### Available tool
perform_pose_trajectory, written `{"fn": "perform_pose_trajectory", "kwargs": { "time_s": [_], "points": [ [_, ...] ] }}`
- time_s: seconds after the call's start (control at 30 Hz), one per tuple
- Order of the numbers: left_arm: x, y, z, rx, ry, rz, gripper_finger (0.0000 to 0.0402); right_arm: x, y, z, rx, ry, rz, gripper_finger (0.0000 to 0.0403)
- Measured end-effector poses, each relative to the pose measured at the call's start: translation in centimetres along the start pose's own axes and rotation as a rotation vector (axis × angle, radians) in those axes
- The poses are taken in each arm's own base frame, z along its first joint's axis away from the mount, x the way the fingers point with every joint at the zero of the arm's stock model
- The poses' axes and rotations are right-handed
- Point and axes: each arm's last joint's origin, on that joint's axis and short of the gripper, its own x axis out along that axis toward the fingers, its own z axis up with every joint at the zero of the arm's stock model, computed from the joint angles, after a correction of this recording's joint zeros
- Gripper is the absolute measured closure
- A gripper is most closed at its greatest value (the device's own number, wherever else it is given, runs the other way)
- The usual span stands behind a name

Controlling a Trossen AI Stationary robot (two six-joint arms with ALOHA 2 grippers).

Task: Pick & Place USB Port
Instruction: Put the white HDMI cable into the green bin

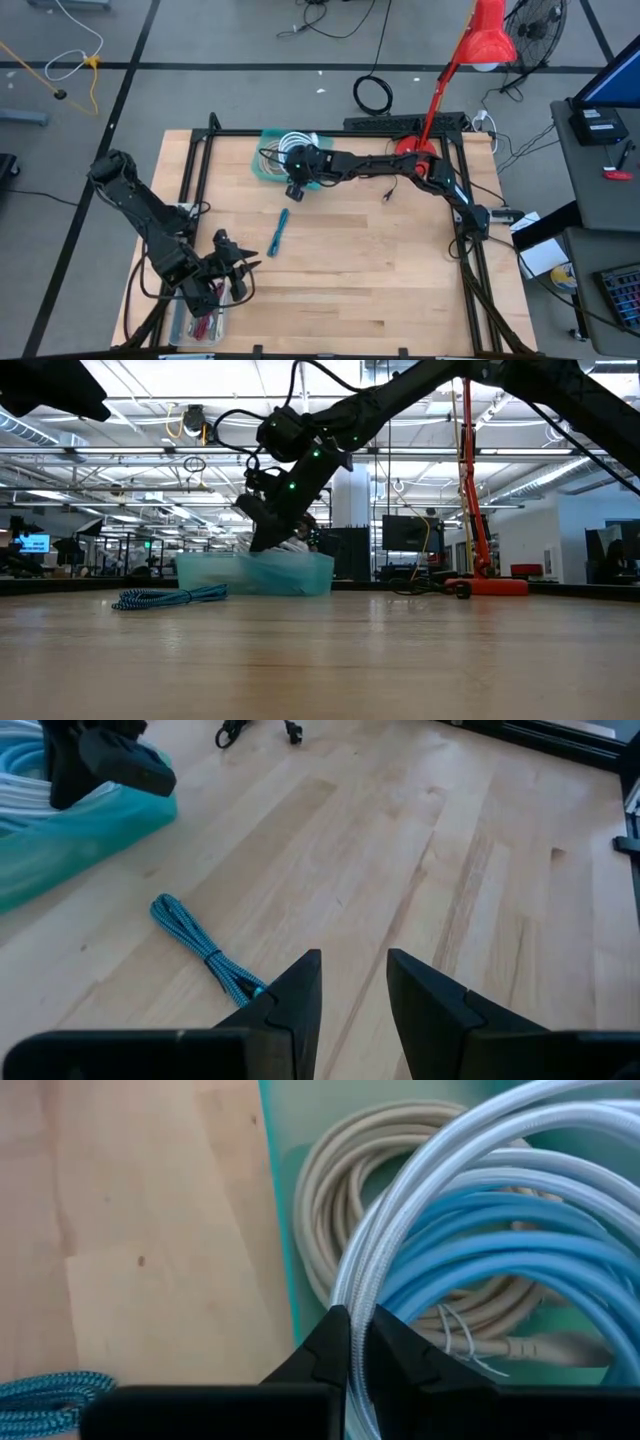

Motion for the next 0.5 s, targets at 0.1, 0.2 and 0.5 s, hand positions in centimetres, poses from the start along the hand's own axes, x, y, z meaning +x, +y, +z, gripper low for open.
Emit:
{"fn": "perform_pose_trajectory", "kwargs": {
  "time_s": [0.1, 0.2, 0.5],
  "points": [
    [0.0, 0.0, 0.0, -0.003, -0.003, -0.001, 0.0282, -1.0, 0.2, 0.1, 0.002, 0.023, -0.022, 0.0389],
    [0.0, 0.0, 0.0, -0.003, -0.004, -0.002, 0.0282, -1.5, 0.5, 0.3, 0.004, 0.023, -0.016, 0.0387],
    [0.0, -0.1, 0.0, -0.004, -0.005, -0.006, 0.0282, -5.3, 1.3, 2.1, -0.024, -0.034, -0.040, 0.0304]
  ]
}}
